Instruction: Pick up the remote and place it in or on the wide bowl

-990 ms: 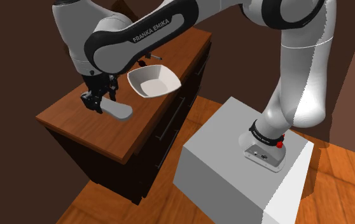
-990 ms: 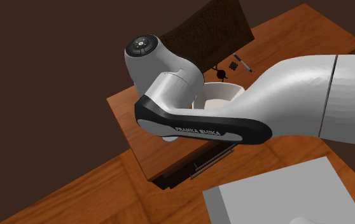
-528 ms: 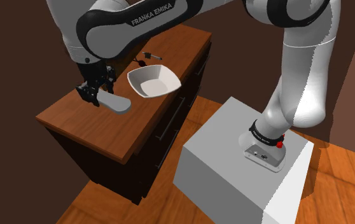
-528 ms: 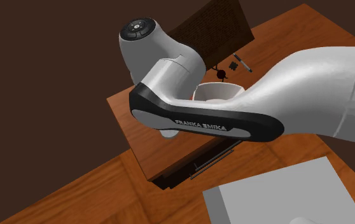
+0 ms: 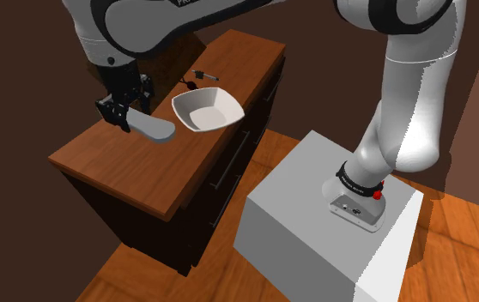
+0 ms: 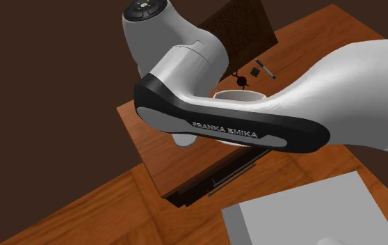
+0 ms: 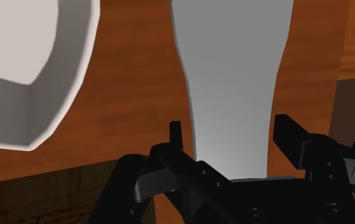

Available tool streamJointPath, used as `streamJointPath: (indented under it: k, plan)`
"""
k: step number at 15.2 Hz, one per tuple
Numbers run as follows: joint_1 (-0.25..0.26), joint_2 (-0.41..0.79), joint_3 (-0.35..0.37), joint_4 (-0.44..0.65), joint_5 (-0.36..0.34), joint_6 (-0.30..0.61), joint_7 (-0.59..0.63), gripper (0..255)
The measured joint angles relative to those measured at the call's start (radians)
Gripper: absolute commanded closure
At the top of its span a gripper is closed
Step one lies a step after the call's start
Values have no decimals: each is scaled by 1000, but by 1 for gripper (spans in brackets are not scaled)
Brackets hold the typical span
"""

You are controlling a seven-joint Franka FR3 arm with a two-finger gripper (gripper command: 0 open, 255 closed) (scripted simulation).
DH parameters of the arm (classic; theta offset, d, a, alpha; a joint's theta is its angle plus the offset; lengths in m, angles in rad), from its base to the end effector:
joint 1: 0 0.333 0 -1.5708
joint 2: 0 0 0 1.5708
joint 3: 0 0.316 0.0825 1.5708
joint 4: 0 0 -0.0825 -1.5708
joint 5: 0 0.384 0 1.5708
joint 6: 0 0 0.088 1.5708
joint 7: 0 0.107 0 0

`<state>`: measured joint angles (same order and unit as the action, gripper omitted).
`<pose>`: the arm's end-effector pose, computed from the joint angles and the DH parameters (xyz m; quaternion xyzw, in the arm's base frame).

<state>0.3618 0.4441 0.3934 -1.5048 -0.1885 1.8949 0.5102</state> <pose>0.5285 0.4251 0.4243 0.9906 0.1366 -0.0040 0.0105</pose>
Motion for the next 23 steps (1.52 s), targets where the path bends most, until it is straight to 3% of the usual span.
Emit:
streamJointPath:
  k: [6,15,23]
  plan:
    - [-7,-31,4,26,13,-54,-13,255]
    - [-165,-293,-28,-308,113,42,-197,255]
    - [-264,-484,-104,-541,180,99,-392,255]
